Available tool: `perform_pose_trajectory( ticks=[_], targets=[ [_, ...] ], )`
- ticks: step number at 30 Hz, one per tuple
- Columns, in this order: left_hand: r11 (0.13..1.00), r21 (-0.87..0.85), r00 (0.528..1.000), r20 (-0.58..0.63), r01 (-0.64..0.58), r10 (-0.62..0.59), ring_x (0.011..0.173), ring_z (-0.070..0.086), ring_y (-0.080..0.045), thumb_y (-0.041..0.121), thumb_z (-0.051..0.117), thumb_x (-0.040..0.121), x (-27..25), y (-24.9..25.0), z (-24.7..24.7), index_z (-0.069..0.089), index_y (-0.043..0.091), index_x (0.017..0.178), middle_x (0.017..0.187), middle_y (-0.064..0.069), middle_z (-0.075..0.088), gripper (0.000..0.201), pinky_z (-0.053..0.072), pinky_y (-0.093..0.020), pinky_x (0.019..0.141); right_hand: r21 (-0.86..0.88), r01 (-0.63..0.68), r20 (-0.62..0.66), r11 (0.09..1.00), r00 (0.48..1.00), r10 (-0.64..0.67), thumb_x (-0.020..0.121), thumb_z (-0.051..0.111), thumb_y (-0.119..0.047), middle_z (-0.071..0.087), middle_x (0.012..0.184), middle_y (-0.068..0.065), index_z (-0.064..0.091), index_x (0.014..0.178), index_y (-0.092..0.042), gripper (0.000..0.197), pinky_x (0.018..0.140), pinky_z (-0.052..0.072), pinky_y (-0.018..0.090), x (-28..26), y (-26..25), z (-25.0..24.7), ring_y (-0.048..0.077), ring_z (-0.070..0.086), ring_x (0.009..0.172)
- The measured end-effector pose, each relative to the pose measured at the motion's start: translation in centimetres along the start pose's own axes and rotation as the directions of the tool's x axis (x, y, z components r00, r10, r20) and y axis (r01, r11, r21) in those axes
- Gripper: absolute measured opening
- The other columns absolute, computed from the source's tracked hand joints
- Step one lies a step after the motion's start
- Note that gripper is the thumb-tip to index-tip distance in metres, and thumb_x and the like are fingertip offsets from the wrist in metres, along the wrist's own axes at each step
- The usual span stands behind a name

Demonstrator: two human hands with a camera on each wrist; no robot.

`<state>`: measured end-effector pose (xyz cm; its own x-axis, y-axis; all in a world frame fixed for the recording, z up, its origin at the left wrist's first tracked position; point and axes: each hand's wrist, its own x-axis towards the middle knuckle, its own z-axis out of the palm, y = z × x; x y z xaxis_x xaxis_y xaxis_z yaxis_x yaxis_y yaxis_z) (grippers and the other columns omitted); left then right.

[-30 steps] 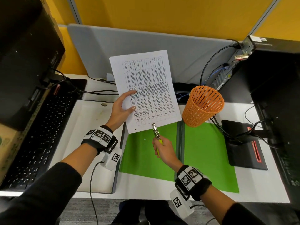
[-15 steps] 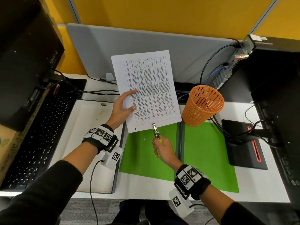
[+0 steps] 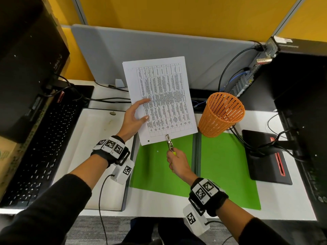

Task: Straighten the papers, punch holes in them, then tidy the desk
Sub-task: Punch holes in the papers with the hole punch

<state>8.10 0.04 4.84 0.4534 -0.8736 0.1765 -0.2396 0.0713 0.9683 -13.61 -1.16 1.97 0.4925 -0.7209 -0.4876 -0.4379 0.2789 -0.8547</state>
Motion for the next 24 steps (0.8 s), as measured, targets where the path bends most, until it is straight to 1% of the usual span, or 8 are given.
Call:
perform_pose_trajectory(
  ticks=[6, 9, 11, 13, 15, 18, 21, 24],
  targets=[
    [1.0, 0.0, 1.0, -0.005, 0.001, -0.001, 0.131, 0.042, -0.003, -0.015, 0.064, 0.079, 0.04, -0.05, -0.02, 0.053, 0.009, 0.13, 0.133, 0.006, 0.053, 0.057, 0.029, -0.028, 0.115, 0.006, 0.003, 0.007, 1.0, 1.0, -0.003, 0.092, 0.041, -0.009, 0.035, 0.058, -0.003, 0.039, 0.067, -0.019, 0.026, 0.033, 0.021, 0.016, -0.02, -0.27, -0.15, 0.008, 0.026, 0.043],
    [1.0, 0.002, 1.0, -0.004, 0.015, -0.015, 0.129, 0.042, 0.003, -0.015, 0.064, 0.08, 0.26, -0.03, -0.15, 0.053, 0.01, 0.13, 0.131, 0.014, 0.052, 0.057, 0.029, -0.032, 0.115, 0.004, 0.013, 0.02, 1.0, 1.0, -0.013, 0.092, 0.04, -0.01, 0.035, 0.058, -0.003, 0.04, 0.068, -0.019, 0.026, 0.034, 0.022, 0.017, 0.01, -0.27, -0.16, 0.007, 0.027, 0.042],
    [1.0, 0.007, 1.0, -0.006, 0.026, -0.026, 0.128, 0.042, 0.006, -0.015, 0.064, 0.079, 0.38, -0.06, -0.15, 0.053, 0.009, 0.13, 0.129, 0.021, 0.052, 0.058, 0.028, -0.035, 0.116, -0.008, 0.052, 0.025, 0.999, 0.998, -0.052, 0.092, 0.041, -0.011, 0.038, 0.06, -0.001, 0.043, 0.072, -0.019, 0.022, 0.036, 0.026, 0.019, -0.01, -0.24, -0.2, 0.009, 0.031, 0.044],
    [0.999, 0.015, 0.999, -0.01, 0.032, -0.032, 0.127, 0.041, 0.009, -0.015, 0.064, 0.079, 0.45, 0.0, -0.21, 0.053, 0.009, 0.131, 0.128, 0.024, 0.051, 0.058, 0.029, -0.035, 0.115, -0.044, 0.093, 0.027, 0.995, 0.995, -0.091, 0.092, 0.044, -0.011, 0.048, 0.065, 0.003, 0.046, 0.087, -0.02, 0.011, 0.043, 0.037, 0.021, -0.15, -0.38, -0.22, 0.014, 0.043, 0.049],
    [0.999, 0.024, 0.999, -0.012, 0.034, -0.034, 0.126, 0.041, 0.01, -0.015, 0.064, 0.08, 0.5, -0.01, -0.29, 0.053, 0.01, 0.13, 0.13, 0.018, 0.051, 0.057, 0.029, -0.028, 0.114, -0.039, 0.132, 0.014, 0.99, 0.991, -0.132, 0.09, 0.047, -0.01, 0.058, 0.076, 0.006, 0.039, 0.108, -0.027, 0.025, 0.045, 0.044, 0.023, -0.36, -0.56, -0.36, 0.02, 0.053, 0.054],
    [0.999, 0.03, 0.999, -0.02, 0.043, -0.042, 0.124, 0.041, 0.013, -0.015, 0.064, 0.08, 0.5, 0.04, -0.33, 0.053, 0.01, 0.13, 0.13, 0.016, 0.051, 0.057, 0.029, -0.026, 0.113, 0.015, 0.208, -0.005, 0.978, 0.978, -0.207, 0.091, 0.05, -0.009, 0.06, 0.094, 0.014, 0.028, 0.124, -0.035, 0.047, 0.045, 0.044, 0.012, -0.77, -0.97, -0.64, 0.02, 0.057, 0.063],
    [0.998, 0.029, 0.999, -0.025, 0.049, -0.049, 0.123, 0.04, 0.015, -0.015, 0.063, 0.079, 0.49, -0.07, -0.26, 0.052, 0.006, 0.132, 0.128, 0.021, 0.05, 0.058, 0.029, -0.035, 0.115, 0.015, 0.262, -0.021, 0.965, 0.965, -0.262, 0.091, 0.05, -0.008, 0.056, 0.09, 0.009, 0.027, 0.131, -0.042, 0.057, 0.045, 0.041, 0.01, -0.78, -0.92, -0.66, 0.019, 0.055, 0.066],
    [0.998, 0.028, 0.998, -0.023, 0.059, -0.058, 0.124, 0.04, 0.015, -0.015, 0.064, 0.079, 0.49, 0.03, -0.18, 0.052, 0.008, 0.132, 0.128, 0.022, 0.05, 0.058, 0.03, -0.039, 0.115, -0.016, 0.305, -0.046, 0.952, 0.951, -0.305, 0.09, 0.048, -0.004, 0.052, 0.084, 0.004, 0.036, 0.13, -0.044, 0.058, 0.047, 0.042, 0.016, -0.38, -0.6, -0.64, 0.02, 0.049, 0.063]
  ],
)
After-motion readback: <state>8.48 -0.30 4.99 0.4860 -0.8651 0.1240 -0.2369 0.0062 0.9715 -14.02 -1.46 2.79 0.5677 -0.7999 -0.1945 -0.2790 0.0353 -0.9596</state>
